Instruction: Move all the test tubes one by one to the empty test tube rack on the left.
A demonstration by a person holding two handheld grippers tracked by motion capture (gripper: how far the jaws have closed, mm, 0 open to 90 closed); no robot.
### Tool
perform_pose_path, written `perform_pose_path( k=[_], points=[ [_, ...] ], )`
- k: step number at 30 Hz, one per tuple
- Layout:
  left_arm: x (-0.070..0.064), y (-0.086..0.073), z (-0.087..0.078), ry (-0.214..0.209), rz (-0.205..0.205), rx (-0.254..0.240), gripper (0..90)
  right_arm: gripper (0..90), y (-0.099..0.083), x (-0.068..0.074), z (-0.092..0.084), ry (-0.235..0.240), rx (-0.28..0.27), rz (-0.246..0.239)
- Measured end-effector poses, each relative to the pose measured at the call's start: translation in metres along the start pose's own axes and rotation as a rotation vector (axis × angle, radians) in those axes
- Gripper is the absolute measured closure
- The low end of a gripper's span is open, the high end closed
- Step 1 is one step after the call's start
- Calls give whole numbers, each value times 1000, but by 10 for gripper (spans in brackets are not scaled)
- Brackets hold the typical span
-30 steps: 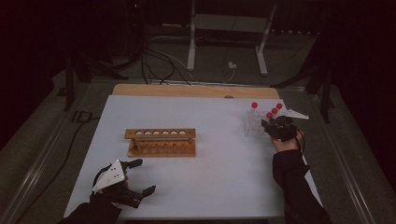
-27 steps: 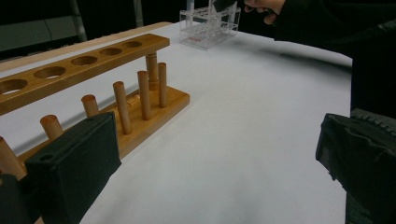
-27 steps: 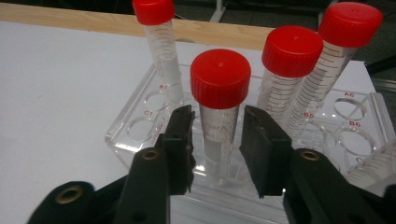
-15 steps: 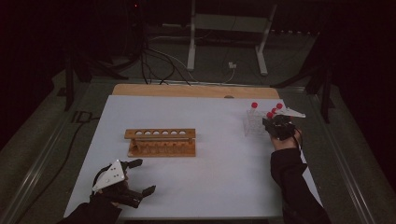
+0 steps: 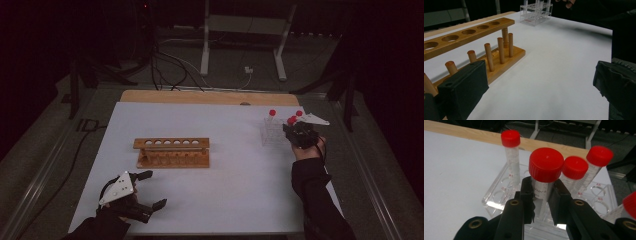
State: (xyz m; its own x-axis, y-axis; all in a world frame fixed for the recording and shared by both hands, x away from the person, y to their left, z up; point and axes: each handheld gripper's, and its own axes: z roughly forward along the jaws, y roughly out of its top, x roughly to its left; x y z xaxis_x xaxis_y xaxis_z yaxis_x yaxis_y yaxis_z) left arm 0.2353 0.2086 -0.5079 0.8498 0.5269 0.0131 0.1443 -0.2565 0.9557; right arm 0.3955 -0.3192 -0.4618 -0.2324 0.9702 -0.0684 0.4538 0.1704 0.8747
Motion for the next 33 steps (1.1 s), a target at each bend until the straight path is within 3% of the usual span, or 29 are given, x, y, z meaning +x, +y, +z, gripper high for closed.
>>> perform_pose_path(
  k=[20,26,33],
  points=[
    [-1,1,1,-7,0,5,4,750,20,9,-31,-22,-84,-54],
    [-1,2,2,-7,-8,15,4,750,23,18,-37,9,-89,-74],
    [-5,10,3,-30,-21,29,4,750,26,41,-43,87,-78,-116]
  ],
)
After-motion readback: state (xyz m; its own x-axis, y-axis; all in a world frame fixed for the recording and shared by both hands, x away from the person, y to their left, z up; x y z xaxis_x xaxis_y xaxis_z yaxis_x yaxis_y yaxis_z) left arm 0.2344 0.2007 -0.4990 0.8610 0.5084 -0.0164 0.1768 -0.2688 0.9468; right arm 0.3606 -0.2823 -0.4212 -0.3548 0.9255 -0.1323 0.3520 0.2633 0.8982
